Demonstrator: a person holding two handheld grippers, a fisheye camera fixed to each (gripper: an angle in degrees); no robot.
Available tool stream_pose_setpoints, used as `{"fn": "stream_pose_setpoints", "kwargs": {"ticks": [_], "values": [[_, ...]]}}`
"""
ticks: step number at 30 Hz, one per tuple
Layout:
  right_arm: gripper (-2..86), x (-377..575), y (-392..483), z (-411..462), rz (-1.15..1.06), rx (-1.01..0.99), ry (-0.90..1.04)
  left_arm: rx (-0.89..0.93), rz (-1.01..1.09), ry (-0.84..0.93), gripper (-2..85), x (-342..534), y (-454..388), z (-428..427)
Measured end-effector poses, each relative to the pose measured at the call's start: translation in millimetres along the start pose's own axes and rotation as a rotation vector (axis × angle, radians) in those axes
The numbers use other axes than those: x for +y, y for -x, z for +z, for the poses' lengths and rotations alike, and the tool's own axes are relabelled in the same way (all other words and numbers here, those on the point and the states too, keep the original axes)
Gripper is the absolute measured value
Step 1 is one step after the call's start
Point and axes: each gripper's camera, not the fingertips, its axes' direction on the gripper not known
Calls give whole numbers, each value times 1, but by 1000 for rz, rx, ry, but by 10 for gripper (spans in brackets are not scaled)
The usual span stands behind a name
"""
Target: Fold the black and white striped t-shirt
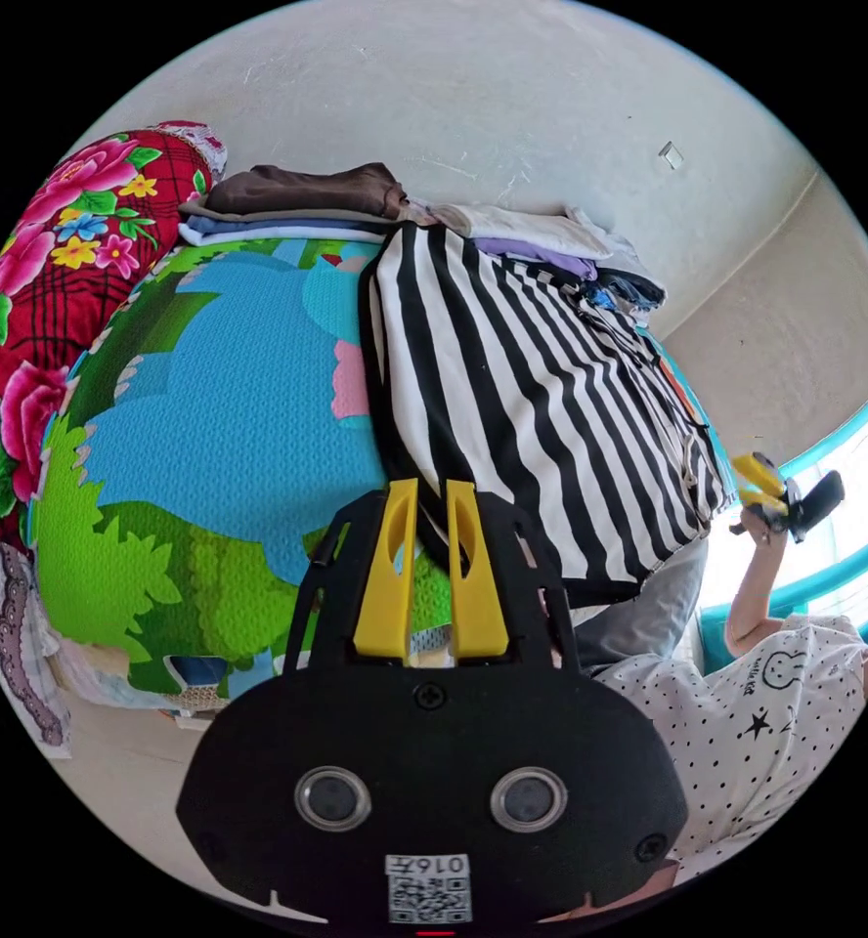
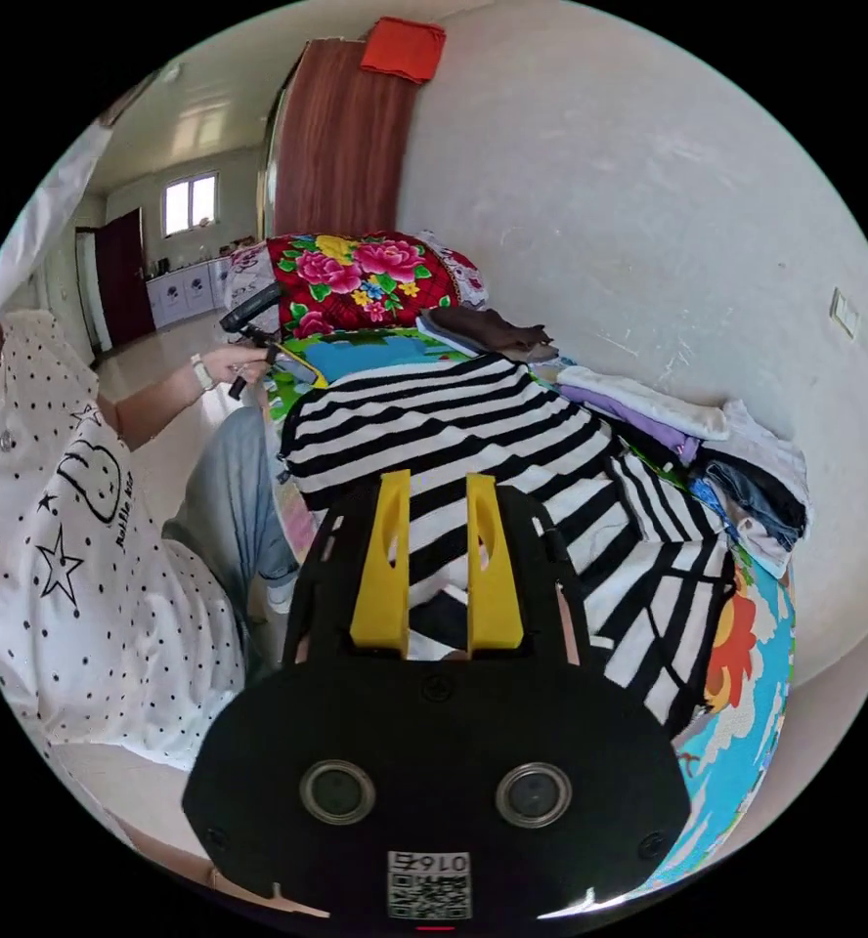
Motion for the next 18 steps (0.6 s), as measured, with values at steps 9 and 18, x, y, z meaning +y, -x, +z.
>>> {"fn": "stream_pose_setpoints", "kwargs": {"ticks": [9,18], "values": [[87,-53,185,109,-212,64,61,8,-1,-38,36,49,0,-1],[70,-75,271,147,-308,187,199,34,13,-98,34,82,-2,1]]}}
